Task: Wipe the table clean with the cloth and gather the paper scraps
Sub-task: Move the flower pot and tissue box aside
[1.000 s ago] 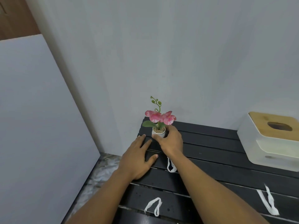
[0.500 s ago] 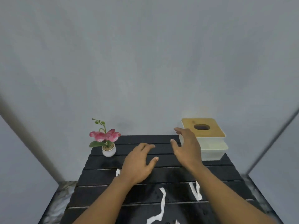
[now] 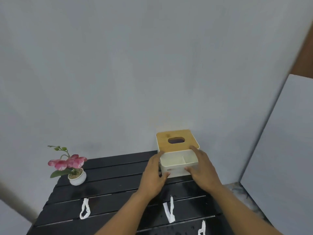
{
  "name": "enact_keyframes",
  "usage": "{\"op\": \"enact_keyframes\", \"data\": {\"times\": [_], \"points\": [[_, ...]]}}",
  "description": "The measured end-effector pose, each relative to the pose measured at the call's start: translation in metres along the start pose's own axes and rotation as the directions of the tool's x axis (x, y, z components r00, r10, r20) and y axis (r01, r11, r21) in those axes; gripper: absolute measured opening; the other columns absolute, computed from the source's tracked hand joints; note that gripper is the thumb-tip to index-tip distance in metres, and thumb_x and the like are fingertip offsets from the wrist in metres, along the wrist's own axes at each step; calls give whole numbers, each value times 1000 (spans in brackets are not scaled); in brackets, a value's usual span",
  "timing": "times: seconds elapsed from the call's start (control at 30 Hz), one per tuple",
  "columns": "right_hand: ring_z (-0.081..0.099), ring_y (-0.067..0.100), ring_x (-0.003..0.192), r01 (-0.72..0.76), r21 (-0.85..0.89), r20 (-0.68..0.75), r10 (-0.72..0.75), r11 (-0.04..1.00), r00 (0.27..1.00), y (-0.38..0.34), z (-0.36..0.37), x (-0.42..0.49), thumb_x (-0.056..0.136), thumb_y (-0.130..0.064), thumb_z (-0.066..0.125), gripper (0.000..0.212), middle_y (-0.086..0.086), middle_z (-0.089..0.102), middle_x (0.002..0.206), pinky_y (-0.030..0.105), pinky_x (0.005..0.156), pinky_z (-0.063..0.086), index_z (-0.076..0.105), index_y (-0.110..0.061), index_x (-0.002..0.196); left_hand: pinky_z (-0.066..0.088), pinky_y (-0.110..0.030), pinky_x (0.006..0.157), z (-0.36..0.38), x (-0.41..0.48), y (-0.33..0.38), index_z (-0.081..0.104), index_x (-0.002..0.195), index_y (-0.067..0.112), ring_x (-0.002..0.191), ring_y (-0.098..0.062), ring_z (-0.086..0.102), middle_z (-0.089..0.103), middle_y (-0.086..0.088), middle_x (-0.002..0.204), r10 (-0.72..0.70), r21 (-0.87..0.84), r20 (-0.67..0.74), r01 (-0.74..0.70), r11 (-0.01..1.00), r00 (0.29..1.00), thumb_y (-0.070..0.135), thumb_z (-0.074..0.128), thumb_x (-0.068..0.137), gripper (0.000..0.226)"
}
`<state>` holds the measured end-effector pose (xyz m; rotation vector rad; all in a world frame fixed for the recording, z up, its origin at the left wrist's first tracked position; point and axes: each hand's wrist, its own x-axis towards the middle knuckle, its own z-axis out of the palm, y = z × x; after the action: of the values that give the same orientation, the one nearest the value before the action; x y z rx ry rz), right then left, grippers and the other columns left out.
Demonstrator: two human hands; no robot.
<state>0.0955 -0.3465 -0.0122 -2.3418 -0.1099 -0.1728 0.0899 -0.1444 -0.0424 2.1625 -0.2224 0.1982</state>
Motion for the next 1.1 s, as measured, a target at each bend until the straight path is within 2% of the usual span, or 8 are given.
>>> {"op": "enact_keyframes", "data": {"times": [0.17, 0.27, 0.4, 0.53, 0.67, 0.8, 1.0, 1.1], "points": [[44, 18, 123, 33, 1, -69, -33, 999, 997, -11, 10, -11, 83, -23, 70, 65, -3, 38, 140, 26, 97, 39, 33, -33, 136, 50, -37, 96, -12, -7, -2, 37, 137, 34, 120, -11, 50, 46, 11, 138, -10, 33, -91, 13, 999, 996, 21, 66, 86, 60], [46, 21, 119, 111, -31, -77, -113, 993, 991, -36, 25, -18, 83, -22, 70, 64, 2, 37, 139, 27, 93, 41, 34, -28, 136, 46, -32, 100, -42, -22, -4, 38, 137, 29, 119, -8, 49, 48, 10, 136, 2, 88, -148, 12, 996, 989, 18, 65, 87, 57], [50, 23, 113, 159, 23, -38, -158, 987, 987, -85, 59, -23, 82, -23, 70, 63, 4, 39, 135, 34, 92, 45, 36, -28, 135, 42, -26, 99, -100, -42, -22, 37, 138, 29, 120, -10, 49, 48, 7, 138, -60, 139, -197, 88, 986, 979, 16, 64, 88, 58], [49, 23, 115, 172, 26, 19, -173, 985, 985, -120, 96, -24, 84, -28, 69, 62, 3, 40, 135, 34, 95, 43, 34, -30, 135, 45, -39, 102, -142, -58, -46, 34, 139, 33, 122, -14, 50, 47, 8, 141, -123, 165, -206, 159, 973, 971, 18, 64, 89, 60], [49, 24, 116, 144, 24, 70, -145, 989, 987, -137, 123, -26, 85, -28, 67, 62, 2, 37, 138, 35, 97, 43, 32, -32, 136, 49, -38, 97, -163, -68, -63, 36, 139, 32, 115, -12, 53, 51, 8, 136, -156, 165, -210, 192, 967, 965, 15, 64, 89, 60], [50, 26, 117, 132, 16, 90, -133, 991, 987, -143, 138, -27, 86, -26, 67, 62, 3, 35, 140, 37, 97, 44, 32, -32, 137, 49, -27, 86, -171, -72, -74, 38, 137, 30, 100, -8, 58, 54, 10, 127, -164, 150, -207, 197, 969, 965, 12, 64, 88, 59], [50, 28, 118, 136, -24, 82, -134, 990, 988, -144, 153, -26, 86, -29, 66, 65, 2, 32, 142, 41, 97, 46, 27, -35, 138, 47, -24, 81, -173, -74, -84, 38, 137, 30, 97, -8, 59, 54, 13, 124, -169, 123, -242, 203, 971, 955, 11, 64, 87, 59], [51, 29, 117, 150, -52, 89, -145, 987, 985, -141, 156, -26, 87, -31, 65, 67, 3, 29, 144, 41, 94, 50, 23, -36, 139, 49, -25, 83, -173, -72, -86, 38, 137, 31, 98, -9, 59, 53, 13, 124, -180, 98, -249, 210, 973, 952, 11, 64, 87, 60]]}}
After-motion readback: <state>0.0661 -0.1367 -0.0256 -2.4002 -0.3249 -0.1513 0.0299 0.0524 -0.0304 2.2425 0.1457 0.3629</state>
